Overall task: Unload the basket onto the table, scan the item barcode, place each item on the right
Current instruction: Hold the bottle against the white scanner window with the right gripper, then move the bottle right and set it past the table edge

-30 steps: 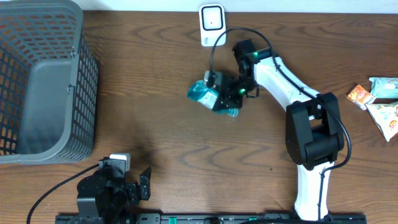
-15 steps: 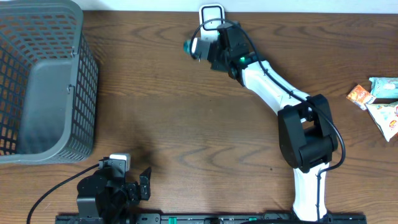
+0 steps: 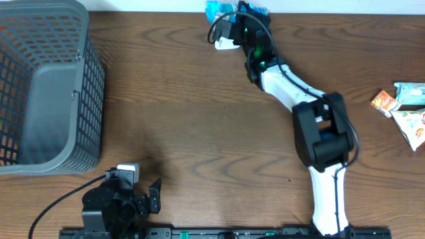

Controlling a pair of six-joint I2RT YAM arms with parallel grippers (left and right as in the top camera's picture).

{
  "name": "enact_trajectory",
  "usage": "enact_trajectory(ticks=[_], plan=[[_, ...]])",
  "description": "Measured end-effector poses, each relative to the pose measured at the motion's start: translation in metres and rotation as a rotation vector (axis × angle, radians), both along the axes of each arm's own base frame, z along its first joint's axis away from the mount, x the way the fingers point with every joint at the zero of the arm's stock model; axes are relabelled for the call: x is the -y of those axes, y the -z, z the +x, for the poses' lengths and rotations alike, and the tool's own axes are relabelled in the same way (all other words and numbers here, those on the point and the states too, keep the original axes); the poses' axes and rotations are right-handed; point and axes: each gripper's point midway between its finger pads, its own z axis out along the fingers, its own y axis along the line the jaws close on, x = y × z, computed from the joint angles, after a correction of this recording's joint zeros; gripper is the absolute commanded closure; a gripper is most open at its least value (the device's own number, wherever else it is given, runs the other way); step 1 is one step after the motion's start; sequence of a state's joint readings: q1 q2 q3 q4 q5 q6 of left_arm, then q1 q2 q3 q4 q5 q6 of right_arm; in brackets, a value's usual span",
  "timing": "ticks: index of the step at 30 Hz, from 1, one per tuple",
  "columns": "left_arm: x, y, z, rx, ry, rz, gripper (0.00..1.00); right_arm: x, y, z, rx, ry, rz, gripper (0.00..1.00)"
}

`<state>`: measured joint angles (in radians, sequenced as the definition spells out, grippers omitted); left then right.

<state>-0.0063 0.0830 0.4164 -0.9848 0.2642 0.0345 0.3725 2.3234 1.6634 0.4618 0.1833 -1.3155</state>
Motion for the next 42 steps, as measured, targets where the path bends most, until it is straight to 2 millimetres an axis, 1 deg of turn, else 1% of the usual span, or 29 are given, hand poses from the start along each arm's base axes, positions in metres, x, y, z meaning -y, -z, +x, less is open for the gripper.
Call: enact_trajectory(ticks=[3,6,7,8,11,14,16,19,22,25,28,30,32,33,35,37,38,39,40,42], plan=[[0.000,0.000,0.000,0.000,0.000,0.000,0.03,0.001,0.032,0.006,-0.005,0.008,-0.033,0.99],[0.000,0.000,0.000,0.000,0.001,0.000,0.03,0.000,0.057,0.011,-0.007,0.015,-0.046,0.99],[0.000,0.000,0.000,0.000,0.000,0.000,0.03,0.000,0.061,0.012,-0.008,0.017,-0.051,0.99],[0.000,0.000,0.000,0.000,0.000,0.000,0.03,0.001,0.061,0.015,0.003,0.027,-0.052,0.99],[0.000,0.000,0.000,0.000,0.001,0.000,0.03,-0.001,0.051,0.020,0.029,0.027,-0.045,0.99],[0.000,0.000,0.000,0.000,0.000,0.000,0.03,-0.003,0.040,0.023,0.053,0.026,-0.036,0.99],[0.000,0.000,0.000,0.000,0.000,0.000,0.03,-0.004,0.038,0.023,0.058,0.032,-0.035,0.99],[0.000,0.000,0.000,0.000,0.000,0.000,0.03,-0.005,0.045,0.021,0.024,0.042,-0.048,0.99],[0.000,0.000,0.000,0.000,0.000,0.000,0.03,0.001,0.060,0.016,-0.064,0.071,-0.066,0.99],[0.000,0.000,0.000,0.001,0.000,0.000,0.03,0.017,0.060,0.005,-0.179,0.128,-0.080,0.99],[0.000,0.000,0.000,0.000,0.001,0.000,0.03,0.047,0.038,-0.012,-0.285,0.218,-0.079,0.99],[0.000,0.000,0.000,0.000,0.001,0.000,0.03,0.077,0.016,-0.024,-0.339,0.285,-0.065,0.99],[0.000,0.000,0.000,0.000,0.000,0.000,0.03,0.113,-0.010,-0.034,-0.364,0.363,-0.010,0.99],[0.000,0.000,0.000,0.000,0.001,0.000,0.03,0.135,-0.024,-0.038,-0.370,0.410,0.036,0.99],[0.000,0.000,0.000,0.000,0.000,0.000,0.03,0.179,-0.040,-0.046,-0.390,0.499,0.122,0.99],[0.000,0.000,0.000,0.000,0.000,0.000,0.03,0.220,-0.041,-0.054,-0.426,0.576,0.200,0.99],[0.000,0.000,0.000,0.001,0.000,0.000,0.03,0.243,-0.035,-0.059,-0.455,0.619,0.247,0.99],[0.000,0.000,0.000,0.000,0.001,0.000,0.03,0.261,-0.029,-0.062,-0.476,0.651,0.288,0.99],[0.000,0.000,0.000,0.000,0.000,0.000,0.03,0.282,-0.019,-0.067,-0.502,0.694,0.335,0.99],[0.000,0.000,0.000,0.000,0.001,0.000,0.03,0.317,0.004,-0.078,-0.543,0.773,0.405,0.99]])
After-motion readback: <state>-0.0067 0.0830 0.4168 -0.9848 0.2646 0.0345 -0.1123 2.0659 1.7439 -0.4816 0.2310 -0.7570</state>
